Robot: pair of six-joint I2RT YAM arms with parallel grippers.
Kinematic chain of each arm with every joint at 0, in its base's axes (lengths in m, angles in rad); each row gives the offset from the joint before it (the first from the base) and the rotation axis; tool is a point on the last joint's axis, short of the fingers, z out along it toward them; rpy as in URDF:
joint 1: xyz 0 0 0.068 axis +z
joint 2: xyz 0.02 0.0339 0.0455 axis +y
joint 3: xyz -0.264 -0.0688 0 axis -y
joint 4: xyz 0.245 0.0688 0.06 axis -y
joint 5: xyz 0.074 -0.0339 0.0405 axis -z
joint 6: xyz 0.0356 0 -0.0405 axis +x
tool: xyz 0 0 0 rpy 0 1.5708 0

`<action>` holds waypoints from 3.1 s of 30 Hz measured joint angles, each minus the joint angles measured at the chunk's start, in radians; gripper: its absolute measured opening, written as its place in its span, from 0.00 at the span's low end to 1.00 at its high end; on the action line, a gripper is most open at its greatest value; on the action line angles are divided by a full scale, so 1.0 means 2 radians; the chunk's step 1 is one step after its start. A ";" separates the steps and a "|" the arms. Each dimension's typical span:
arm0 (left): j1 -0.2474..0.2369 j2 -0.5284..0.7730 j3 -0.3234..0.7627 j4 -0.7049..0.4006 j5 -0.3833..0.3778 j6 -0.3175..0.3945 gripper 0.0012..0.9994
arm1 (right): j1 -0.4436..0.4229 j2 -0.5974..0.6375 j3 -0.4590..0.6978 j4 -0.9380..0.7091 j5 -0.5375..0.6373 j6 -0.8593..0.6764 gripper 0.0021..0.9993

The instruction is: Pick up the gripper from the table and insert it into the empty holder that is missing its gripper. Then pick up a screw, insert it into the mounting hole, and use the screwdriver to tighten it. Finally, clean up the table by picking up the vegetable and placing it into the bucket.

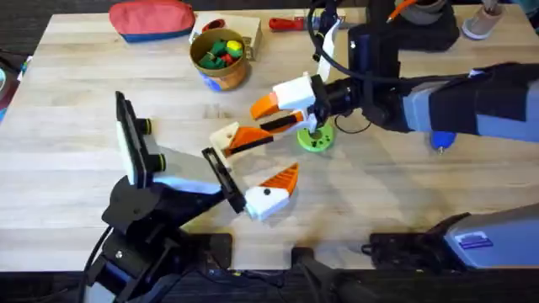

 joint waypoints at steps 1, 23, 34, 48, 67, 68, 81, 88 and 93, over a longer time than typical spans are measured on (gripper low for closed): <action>0.000 0.000 0.000 0.000 -0.010 0.001 0.94 | -0.001 0.000 0.000 0.000 -0.004 0.000 0.92; 0.000 0.000 0.000 0.000 -0.068 0.001 0.94 | -0.001 0.000 0.000 -0.004 -0.022 0.006 0.62; 0.000 0.000 0.000 0.000 -0.063 0.005 0.94 | 0.002 0.000 0.000 -0.004 -0.022 0.024 0.54; 0.000 0.000 0.000 0.000 -0.059 0.007 0.94 | 0.019 0.000 0.000 -0.005 -0.022 0.054 0.22; 0.005 0.000 0.000 0.000 -0.033 0.018 0.94 | 0.025 0.000 0.000 -0.006 0.002 0.061 0.00; 0.005 0.000 0.000 0.000 -0.029 0.020 0.94 | 0.025 0.000 0.000 -0.006 0.006 0.061 0.00; 0.010 0.000 0.000 -0.001 -0.023 0.023 0.94 | 0.038 0.000 0.000 -0.004 0.034 0.062 0.00; 0.010 0.000 0.000 -0.001 -0.025 0.023 0.94 | 0.038 0.000 0.000 -0.003 0.033 0.061 0.00; 0.010 0.000 0.000 0.000 -0.028 0.023 0.94 | 0.038 0.000 0.000 -0.002 0.031 0.058 0.08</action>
